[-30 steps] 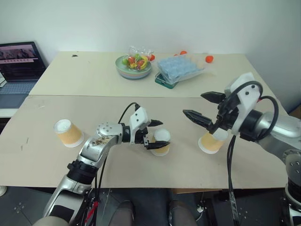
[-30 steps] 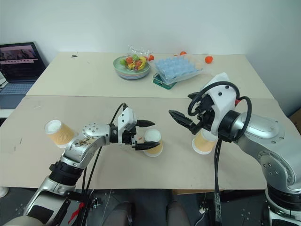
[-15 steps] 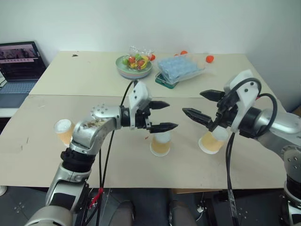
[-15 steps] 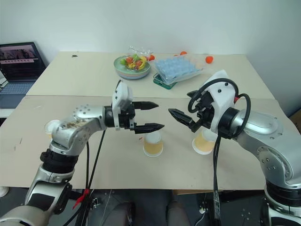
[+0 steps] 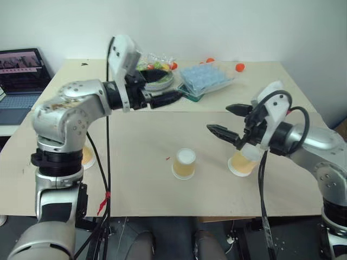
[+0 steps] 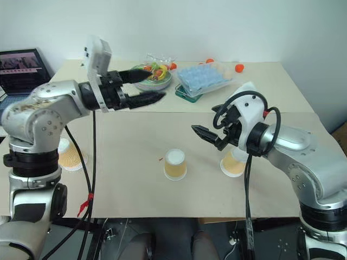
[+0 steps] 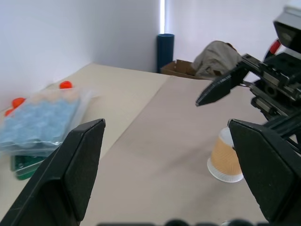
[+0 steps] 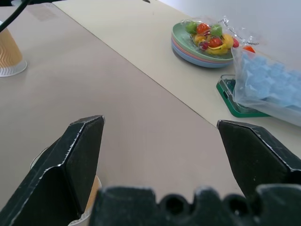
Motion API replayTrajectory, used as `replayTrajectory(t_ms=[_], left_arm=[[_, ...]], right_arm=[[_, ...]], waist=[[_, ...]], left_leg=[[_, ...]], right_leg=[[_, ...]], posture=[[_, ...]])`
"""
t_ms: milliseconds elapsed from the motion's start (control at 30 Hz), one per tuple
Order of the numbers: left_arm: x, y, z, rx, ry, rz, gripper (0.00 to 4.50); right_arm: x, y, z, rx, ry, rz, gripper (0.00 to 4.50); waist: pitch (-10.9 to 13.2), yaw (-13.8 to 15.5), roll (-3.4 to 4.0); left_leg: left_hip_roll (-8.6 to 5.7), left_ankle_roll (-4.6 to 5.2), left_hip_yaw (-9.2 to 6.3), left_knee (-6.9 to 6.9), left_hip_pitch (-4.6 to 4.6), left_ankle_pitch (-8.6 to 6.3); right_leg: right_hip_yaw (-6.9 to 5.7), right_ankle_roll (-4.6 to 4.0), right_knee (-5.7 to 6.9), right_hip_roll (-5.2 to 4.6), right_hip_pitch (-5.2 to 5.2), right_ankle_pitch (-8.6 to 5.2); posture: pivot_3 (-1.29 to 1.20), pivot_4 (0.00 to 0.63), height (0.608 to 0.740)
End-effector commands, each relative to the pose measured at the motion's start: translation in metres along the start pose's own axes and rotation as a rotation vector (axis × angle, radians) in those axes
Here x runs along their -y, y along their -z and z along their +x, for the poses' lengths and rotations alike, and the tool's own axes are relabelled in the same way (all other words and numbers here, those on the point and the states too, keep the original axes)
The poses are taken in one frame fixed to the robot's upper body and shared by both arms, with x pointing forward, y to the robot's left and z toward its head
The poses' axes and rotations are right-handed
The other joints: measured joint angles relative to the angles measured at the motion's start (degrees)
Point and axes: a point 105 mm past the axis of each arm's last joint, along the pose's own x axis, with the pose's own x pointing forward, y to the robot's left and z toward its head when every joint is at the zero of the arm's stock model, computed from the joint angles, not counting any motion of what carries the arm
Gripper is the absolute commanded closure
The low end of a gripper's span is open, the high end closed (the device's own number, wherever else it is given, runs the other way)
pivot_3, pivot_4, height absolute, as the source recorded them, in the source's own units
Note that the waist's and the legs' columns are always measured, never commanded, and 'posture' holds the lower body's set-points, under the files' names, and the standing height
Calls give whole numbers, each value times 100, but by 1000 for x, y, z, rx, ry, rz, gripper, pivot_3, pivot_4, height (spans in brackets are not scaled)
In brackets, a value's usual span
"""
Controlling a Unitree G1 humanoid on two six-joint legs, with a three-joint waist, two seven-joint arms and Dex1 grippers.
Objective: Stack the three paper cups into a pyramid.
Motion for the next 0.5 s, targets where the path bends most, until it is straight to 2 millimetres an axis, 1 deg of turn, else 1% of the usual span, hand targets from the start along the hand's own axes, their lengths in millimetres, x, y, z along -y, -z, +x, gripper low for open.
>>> replayTrajectory(t_ms=[33, 67, 100, 167, 267, 333, 433, 467, 500], left_arm=[[-39, -27, -27, 67, -269, 0, 53], [-47, -26, -37, 69, -333, 1, 53], [-51, -25, -44, 70, -371, 3, 53], [-53, -23, -48, 69, -396, 8, 53], [-52, -15, -66, 39, -497, 65, 53], [-52, -8, -78, 17, -558, 57, 53], [-52, 13, -103, -50, -684, 54, 53], [-48, 20, -108, -73, -699, 46, 53], [-39, 21, -105, -76, -656, 62, 53]], right_arm=[[1, -14, 2, 62, -22, -48, 0], [1, -15, 4, 66, -38, -45, 0], [1, -15, 5, 68, -48, -44, 0], [2, -14, 6, 71, -58, -44, 0], [0, -12, 12, 60, -128, -42, 0], [-3, -11, 14, 54, -173, -45, 0], [-11, -12, 13, 46, -274, -30, 0], [-13, -11, 13, 40, -306, -25, 0], [-14, -11, 12, 33, -333, -19, 0]], waist=[[0, -8, 0], [0, -17, 0], [0, -31, 0], [0, -50, 0], [0, -57, 0], [0, -68, 0], [0, -88, 0], [0, -93, 0], [0, -90, -1]], left_leg=[[0, 0, -1, 0, 0, 0], [0, 0, 0, 0, 1, 0], [0, 0, 0, -1, 0, 0], [0, 0, -1, -3, 1, 0], [-1, 0, 0, -3, -2, 0], [0, -1, 0, -3, -3, 0], [0, -1, -1, -4, -3, 0], [0, -1, 1, -5, -1, 0], [1, -1, 1, -5, -2, 0]], right_leg=[[0, 0, 0, 0, 0, 0], [1, 0, -1, 0, 0, 0], [1, 0, -2, 0, 0, 0], [2, 0, -2, 0, -1, 0], [2, 0, -1, -2, -3, 0], [3, 0, -1, -3, -4, 0], [3, 0, 0, -2, -8, 0], [6, 0, 1, -2, -8, 0], [7, 0, 0, -2, -8, 0]], posture=[[0, 150, 740], [0, 150, 740], [0, 150, 740], [0, 150, 740], [0, 150, 740], [0, 150, 740], [0, 150, 740], [0, 150, 740], [0, 150, 740]])
